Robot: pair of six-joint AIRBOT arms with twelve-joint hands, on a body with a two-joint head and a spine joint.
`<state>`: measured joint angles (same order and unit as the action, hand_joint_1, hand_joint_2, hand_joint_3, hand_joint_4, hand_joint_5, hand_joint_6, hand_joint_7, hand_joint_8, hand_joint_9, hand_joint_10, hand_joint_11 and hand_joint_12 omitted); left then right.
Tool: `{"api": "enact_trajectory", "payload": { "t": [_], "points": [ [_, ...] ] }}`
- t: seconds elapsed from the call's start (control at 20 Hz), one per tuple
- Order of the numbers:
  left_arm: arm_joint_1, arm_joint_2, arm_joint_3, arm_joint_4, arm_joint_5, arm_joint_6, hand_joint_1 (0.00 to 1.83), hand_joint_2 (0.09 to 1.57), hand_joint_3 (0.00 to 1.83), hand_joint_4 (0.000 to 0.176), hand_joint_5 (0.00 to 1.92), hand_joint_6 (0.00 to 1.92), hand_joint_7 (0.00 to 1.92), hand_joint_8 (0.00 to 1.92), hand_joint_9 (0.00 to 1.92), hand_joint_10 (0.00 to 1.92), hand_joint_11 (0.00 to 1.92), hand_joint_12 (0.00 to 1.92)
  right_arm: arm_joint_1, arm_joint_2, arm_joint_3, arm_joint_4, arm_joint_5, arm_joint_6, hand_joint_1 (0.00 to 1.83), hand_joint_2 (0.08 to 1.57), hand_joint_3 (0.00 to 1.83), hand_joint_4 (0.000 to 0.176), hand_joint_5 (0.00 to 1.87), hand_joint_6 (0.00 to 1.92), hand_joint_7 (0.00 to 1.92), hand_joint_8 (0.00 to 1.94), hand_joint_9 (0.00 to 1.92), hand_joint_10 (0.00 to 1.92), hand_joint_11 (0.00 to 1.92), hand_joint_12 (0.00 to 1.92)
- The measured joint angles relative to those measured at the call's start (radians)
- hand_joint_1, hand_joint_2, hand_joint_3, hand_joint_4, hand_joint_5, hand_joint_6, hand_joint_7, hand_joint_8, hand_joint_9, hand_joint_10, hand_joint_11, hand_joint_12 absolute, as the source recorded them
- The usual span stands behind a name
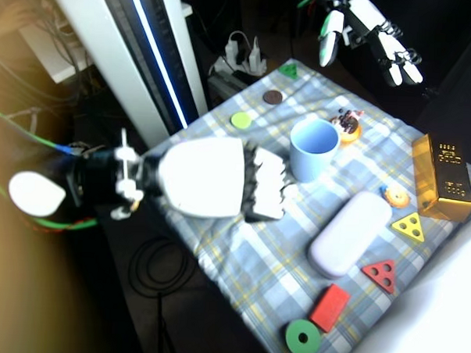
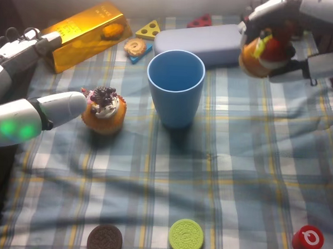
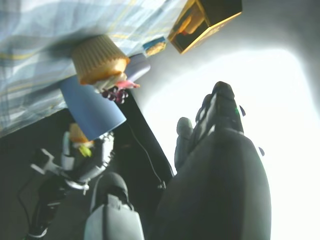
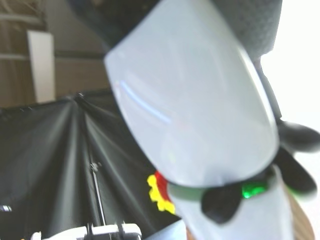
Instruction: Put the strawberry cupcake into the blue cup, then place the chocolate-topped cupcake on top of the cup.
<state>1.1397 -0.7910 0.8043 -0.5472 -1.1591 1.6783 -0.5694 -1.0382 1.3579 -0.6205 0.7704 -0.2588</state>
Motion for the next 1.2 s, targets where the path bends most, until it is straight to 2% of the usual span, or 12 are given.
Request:
{"api": "enact_trajectory", "payload": {
  "t": [0.1,0.15,0.2,0.25,0.3,0.4,0.45,0.55,0.65,0.95,1.05,1.2],
  "points": [
    [0.0,-0.001,0.004,0.0,-0.001,0.0,0.34,0.93,0.0,0.03,0.19,0.01,0.0,0.0,0.0,0.0,0.0,0.0,0.011,0.0,0.0,-0.011,0.013,0.004,1.02,1.12,0.0,0.146,0.96,0.99,0.87,1.24,0.87,1.8,0.87,1.92],
    [0.0,-0.001,0.004,-0.002,0.0,0.0,0.34,0.93,0.0,0.03,0.19,0.01,0.0,0.0,0.0,0.0,0.0,0.0,0.011,0.0,0.0,-0.013,0.009,0.005,1.02,1.12,0.0,0.146,0.96,0.99,0.87,1.24,0.87,1.8,0.87,1.92],
    [0.0,-0.002,0.004,-0.003,0.0,0.0,0.34,0.9,0.0,0.066,0.22,0.02,0.05,0.02,0.0,0.0,0.0,0.0,0.011,0.0,0.0,-0.013,0.007,0.005,1.06,1.11,0.0,0.06,0.99,0.96,0.81,1.68,0.94,1.92,0.98,1.92],
    [0.0,-0.003,0.004,-0.002,0.0,0.0,0.32,0.9,0.0,0.064,0.23,0.02,0.05,0.01,0.0,0.0,0.0,0.0,0.012,0.0,0.0,-0.013,0.007,0.005,1.08,1.11,0.0,0.026,0.99,0.96,0.86,1.61,0.97,1.92,0.99,1.92],
    [0.0,-0.003,0.004,0.0,0.002,0.0,0.32,0.91,0.0,0.078,0.2,0.01,0.03,0.01,0.0,0.0,0.0,0.0,0.012,0.0,0.0,-0.013,0.007,0.005,1.03,1.1,0.0,0.146,0.99,0.95,0.92,1.31,0.95,1.84,0.93,1.92],
    [0.0,-0.003,0.004,0.0,0.002,0.0,0.3,0.9,0.0,0.088,0.2,0.0,0.04,0.01,0.0,0.0,0.0,0.0,0.017,0.0,0.0,-0.016,0.003,0.005,1.02,1.1,0.0,0.17,0.99,0.95,0.93,1.25,0.93,1.84,0.9,1.92],
    [0.0,-0.003,0.004,0.0,0.002,0.0,0.24,0.9,0.0,0.095,0.21,0.0,0.06,0.01,0.0,0.0,0.0,0.0,0.019,0.0,0.0,-0.019,0.003,0.005,0.95,1.04,0.0,0.01,0.86,0.36,0.89,1.49,0.95,1.89,0.99,1.92],
    [0.0,-0.003,0.004,0.0,0.002,0.0,0.24,0.88,0.0,0.105,0.23,0.01,0.09,0.01,0.01,0.0,0.0,0.0,0.033,0.0,0.0,-0.034,0.002,0.008,0.93,1.03,0.0,0.0,0.9,0.04,0.95,1.43,0.99,1.92,1.02,1.92],
    [0.0,-0.004,0.004,0.0,0.003,0.0,0.27,0.86,0.0,0.094,0.25,0.01,0.09,0.01,0.01,0.0,0.0,0.0,0.043,0.001,0.0,-0.026,0.006,0.01,0.94,1.02,0.0,0.0,0.9,0.0,1.04,0.9,0.97,1.64,0.91,1.92],
    [0.0,-0.004,0.006,0.001,0.007,0.0,0.29,0.84,0.0,0.092,0.27,0.01,0.12,0.01,0.03,0.0,0.02,0.01,0.065,0.001,0.0,-0.042,0.002,0.008,0.94,1.02,0.0,0.0,0.86,0.0,0.86,1.54,0.99,1.92,1.05,1.92],
    [0.0,-0.004,0.006,0.002,0.007,0.0,0.3,0.83,0.0,0.114,0.26,0.0,0.12,0.0,0.04,0.0,0.02,0.01,0.076,0.001,0.0,-0.041,0.008,0.009,0.9,1.04,0.0,0.0,0.85,0.0,0.97,0.98,0.96,1.59,0.92,1.91],
    [0.0,-0.004,0.006,0.001,0.008,0.0,0.32,0.8,0.0,0.143,0.27,0.0,0.14,0.01,0.05,0.01,0.03,0.01,0.082,-0.004,0.003,-0.048,0.01,0.01,0.89,1.06,0.0,0.0,0.89,0.0,1.02,1.3,1.1,1.73,1.07,1.91]
  ]
}}
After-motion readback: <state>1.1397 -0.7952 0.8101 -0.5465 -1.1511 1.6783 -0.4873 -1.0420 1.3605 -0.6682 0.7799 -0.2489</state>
